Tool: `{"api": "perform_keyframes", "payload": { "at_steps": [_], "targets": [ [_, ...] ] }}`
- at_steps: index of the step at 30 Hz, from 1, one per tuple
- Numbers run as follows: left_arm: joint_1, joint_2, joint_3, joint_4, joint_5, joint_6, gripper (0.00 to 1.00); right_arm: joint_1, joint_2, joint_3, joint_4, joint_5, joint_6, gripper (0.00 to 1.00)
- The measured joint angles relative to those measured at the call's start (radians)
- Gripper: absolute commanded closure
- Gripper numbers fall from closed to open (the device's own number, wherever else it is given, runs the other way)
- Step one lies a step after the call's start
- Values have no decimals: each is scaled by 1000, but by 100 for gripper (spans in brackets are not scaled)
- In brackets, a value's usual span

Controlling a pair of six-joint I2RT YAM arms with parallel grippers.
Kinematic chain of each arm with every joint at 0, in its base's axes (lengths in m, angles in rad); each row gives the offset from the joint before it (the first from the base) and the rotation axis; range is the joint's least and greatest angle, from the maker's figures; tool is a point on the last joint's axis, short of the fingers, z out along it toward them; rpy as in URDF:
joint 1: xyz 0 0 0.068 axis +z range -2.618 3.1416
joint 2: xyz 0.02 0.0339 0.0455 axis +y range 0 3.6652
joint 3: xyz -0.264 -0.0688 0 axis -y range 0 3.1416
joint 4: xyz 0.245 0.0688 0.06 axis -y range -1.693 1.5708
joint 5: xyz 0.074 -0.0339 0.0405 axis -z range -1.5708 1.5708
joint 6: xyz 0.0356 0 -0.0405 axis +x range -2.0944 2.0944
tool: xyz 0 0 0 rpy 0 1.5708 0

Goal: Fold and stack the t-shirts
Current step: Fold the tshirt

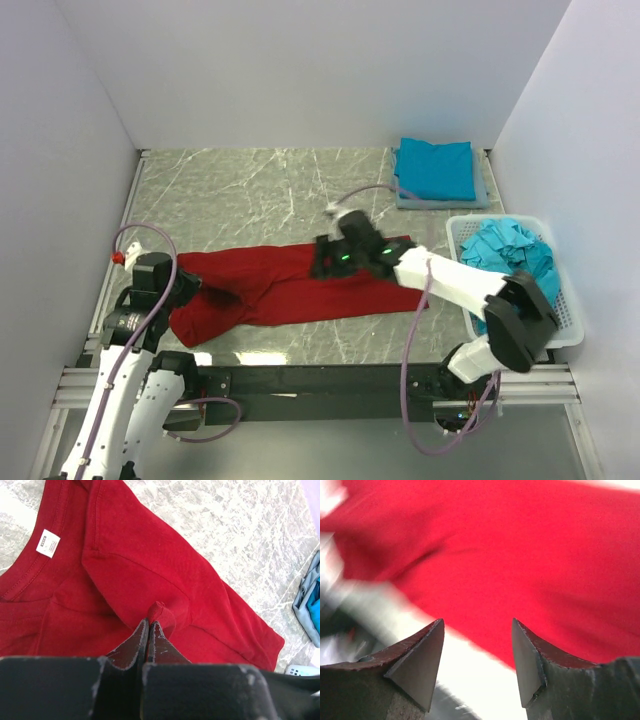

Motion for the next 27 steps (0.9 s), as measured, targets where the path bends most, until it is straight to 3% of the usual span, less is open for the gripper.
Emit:
{"api": "perform_keyframes", "payload": {
  "at_steps": [4, 8, 27],
  "targets": [
    [0, 8, -16, 14, 3, -7, 100, 169, 159, 85, 117, -189, -13, 41],
    [0, 37, -33, 23, 0, -29, 100, 238, 319, 170, 184, -261, 23, 44],
    [0, 97, -140, 159, -30, -77, 100, 346, 636, 471, 105, -151, 44, 48]
  ]
}}
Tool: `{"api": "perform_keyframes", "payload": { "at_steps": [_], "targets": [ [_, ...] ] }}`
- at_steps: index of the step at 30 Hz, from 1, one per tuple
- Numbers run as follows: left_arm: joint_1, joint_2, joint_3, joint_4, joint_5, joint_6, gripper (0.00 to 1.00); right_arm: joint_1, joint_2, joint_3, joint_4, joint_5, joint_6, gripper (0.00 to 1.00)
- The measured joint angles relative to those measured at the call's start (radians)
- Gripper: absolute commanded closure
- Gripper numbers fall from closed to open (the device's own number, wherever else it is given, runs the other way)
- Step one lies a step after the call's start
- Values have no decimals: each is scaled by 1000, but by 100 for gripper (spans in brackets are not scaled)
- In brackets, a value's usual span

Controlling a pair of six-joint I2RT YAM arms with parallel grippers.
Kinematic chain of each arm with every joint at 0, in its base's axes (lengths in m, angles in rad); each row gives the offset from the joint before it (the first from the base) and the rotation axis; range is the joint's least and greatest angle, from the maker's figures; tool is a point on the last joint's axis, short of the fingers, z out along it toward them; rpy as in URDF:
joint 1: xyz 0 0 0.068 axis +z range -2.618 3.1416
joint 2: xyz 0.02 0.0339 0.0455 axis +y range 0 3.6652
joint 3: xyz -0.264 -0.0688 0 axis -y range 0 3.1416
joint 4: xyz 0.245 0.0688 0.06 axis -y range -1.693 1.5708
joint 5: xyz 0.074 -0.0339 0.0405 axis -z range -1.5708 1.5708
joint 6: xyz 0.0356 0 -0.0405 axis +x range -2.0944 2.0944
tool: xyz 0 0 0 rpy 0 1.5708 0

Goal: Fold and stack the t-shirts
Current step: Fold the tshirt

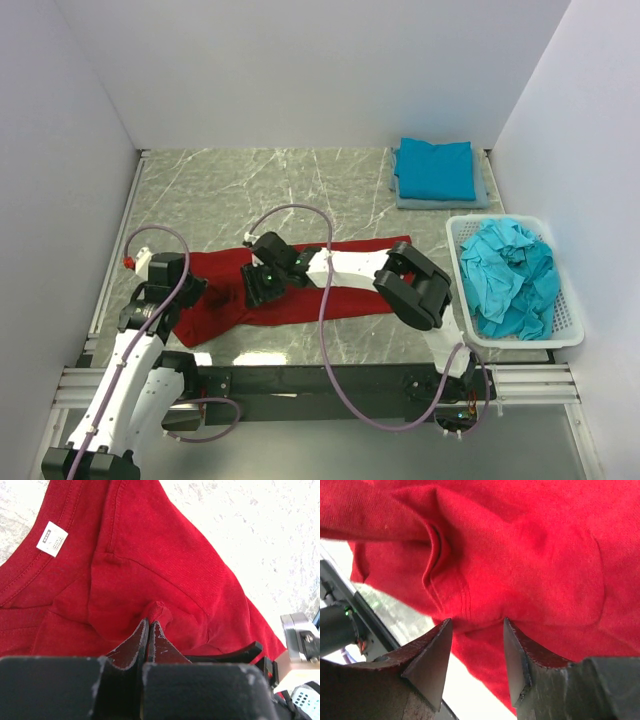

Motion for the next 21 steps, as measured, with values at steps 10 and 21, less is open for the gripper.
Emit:
{"api": "perform_keyframes", "payload": {
  "at_steps": [10, 21],
  "targets": [
    [0, -5, -19, 23, 0, 0, 100, 14, 73, 96, -47, 26, -3, 56],
    [0, -5, -19, 25, 0, 0, 100, 18, 77, 107, -85, 79, 4, 95]
  ]
}}
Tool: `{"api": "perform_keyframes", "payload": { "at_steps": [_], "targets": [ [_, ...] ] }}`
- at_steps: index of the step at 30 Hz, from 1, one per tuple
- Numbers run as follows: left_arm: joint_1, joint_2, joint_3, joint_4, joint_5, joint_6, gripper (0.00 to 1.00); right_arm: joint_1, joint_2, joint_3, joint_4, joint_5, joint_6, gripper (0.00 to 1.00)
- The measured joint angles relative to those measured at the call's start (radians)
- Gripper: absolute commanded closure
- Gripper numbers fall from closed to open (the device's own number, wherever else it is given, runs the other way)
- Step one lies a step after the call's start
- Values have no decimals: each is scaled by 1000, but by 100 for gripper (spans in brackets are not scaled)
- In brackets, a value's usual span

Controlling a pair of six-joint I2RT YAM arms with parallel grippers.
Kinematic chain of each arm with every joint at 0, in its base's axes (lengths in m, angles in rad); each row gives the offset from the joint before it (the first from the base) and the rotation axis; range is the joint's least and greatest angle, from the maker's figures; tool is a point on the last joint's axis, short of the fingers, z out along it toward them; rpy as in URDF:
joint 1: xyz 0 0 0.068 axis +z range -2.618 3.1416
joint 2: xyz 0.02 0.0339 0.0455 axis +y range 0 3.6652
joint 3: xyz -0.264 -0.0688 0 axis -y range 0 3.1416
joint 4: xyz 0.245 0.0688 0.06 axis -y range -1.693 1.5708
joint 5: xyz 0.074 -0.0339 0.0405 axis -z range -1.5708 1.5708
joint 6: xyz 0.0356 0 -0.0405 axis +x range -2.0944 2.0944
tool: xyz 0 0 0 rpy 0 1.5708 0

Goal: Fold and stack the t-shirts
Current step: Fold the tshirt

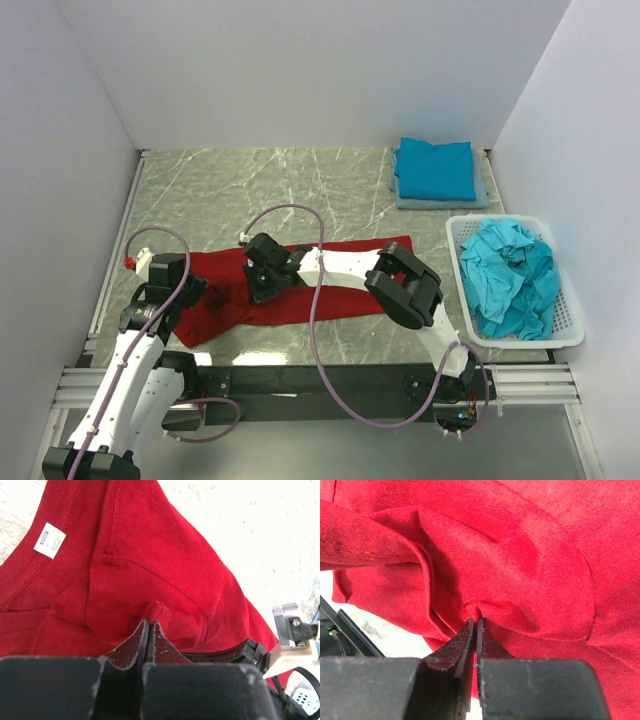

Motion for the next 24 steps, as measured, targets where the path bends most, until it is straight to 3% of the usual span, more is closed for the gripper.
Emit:
{"api": "perform_keyframes", "payload": {
  "at_steps": [11, 24],
  "targets": [
    [0, -13, 3, -26, 10, -6, 100, 1, -32, 23, -85, 43, -3, 95],
    [0, 21, 135, -265, 30, -59, 99, 1, -158, -3, -180, 53, -24, 96]
  ]
}}
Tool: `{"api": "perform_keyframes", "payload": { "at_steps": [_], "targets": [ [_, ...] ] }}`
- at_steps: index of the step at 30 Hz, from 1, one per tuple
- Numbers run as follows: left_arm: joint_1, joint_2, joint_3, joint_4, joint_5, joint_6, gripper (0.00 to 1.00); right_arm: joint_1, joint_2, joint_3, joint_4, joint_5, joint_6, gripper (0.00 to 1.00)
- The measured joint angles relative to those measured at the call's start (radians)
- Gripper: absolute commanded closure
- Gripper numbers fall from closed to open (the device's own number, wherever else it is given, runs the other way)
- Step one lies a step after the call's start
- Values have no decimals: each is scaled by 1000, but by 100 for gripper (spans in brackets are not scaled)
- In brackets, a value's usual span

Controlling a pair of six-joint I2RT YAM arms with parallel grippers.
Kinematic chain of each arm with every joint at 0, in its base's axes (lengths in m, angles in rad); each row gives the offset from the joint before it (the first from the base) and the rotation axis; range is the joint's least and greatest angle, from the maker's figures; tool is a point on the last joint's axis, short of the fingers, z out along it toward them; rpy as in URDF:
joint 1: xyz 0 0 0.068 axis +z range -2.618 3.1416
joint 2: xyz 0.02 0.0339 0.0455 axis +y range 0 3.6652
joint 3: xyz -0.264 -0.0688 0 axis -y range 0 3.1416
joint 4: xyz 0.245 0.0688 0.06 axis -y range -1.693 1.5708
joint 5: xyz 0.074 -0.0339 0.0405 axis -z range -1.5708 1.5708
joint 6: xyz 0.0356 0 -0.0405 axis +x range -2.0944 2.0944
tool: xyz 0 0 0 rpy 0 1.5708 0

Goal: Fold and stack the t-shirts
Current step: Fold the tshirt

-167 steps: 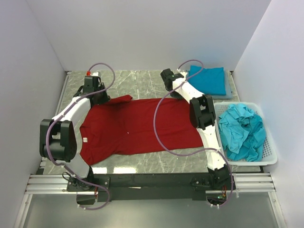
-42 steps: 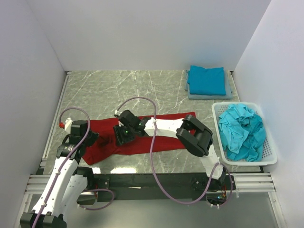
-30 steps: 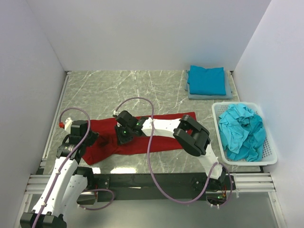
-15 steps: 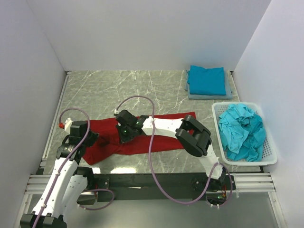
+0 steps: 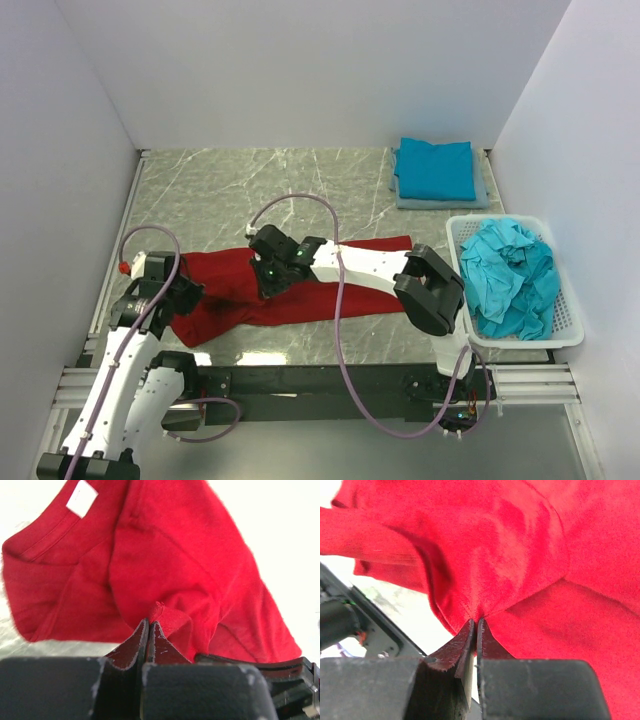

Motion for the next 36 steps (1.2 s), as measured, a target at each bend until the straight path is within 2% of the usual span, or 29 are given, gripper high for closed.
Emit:
{"api": "perform_keyframes", "payload": {
  "at_steps": [3, 6, 7, 9, 10, 11, 12, 13, 17, 21, 25, 31, 36],
  "targets": [
    [0, -6, 4, -57, 5, -2, 90, 0, 0, -25, -14, 6, -3, 95],
    [0, -23, 4, -100, 19, -8, 69, 0, -3, -55, -21, 8, -6, 93],
    [0, -31, 4, -111, 24, -11, 52, 0, -4, -63, -26, 8, -8, 87],
    [-1, -47, 3, -132, 36, -22, 32, 0, -9, -80, -27, 8, -11, 84],
    [-1, -54, 3, -143, 40, -25, 16, 0, -15, -91, -26, 6, -13, 74],
    [-1, -61, 3, -154, 45, -25, 12, 0, -21, -103, -25, 6, -14, 66],
    [-1, -66, 3, -165, 50, -30, 3, 0, -27, -113, -26, 4, -16, 52],
    [-1, -70, 3, -174, 52, -34, 1, 0, -38, -128, -24, 2, -16, 35],
    [-1, -92, 11, -205, 52, -41, 0, 0, -95, -180, -30, 5, -25, 20],
    [-1, -85, 36, -187, 53, -32, 1, -8, -175, -209, -32, 27, -23, 16],
    [-1, -19, 34, -88, 72, -10, 1, -59, -278, -255, -14, 37, -20, 12],
    [-1, 225, -20, 212, 139, 24, 1, -303, -374, -367, 43, 61, -24, 10],
    [7, 481, -33, 431, 151, 53, 1, -486, -343, -435, 57, 70, -49, 9]
  ]
}}
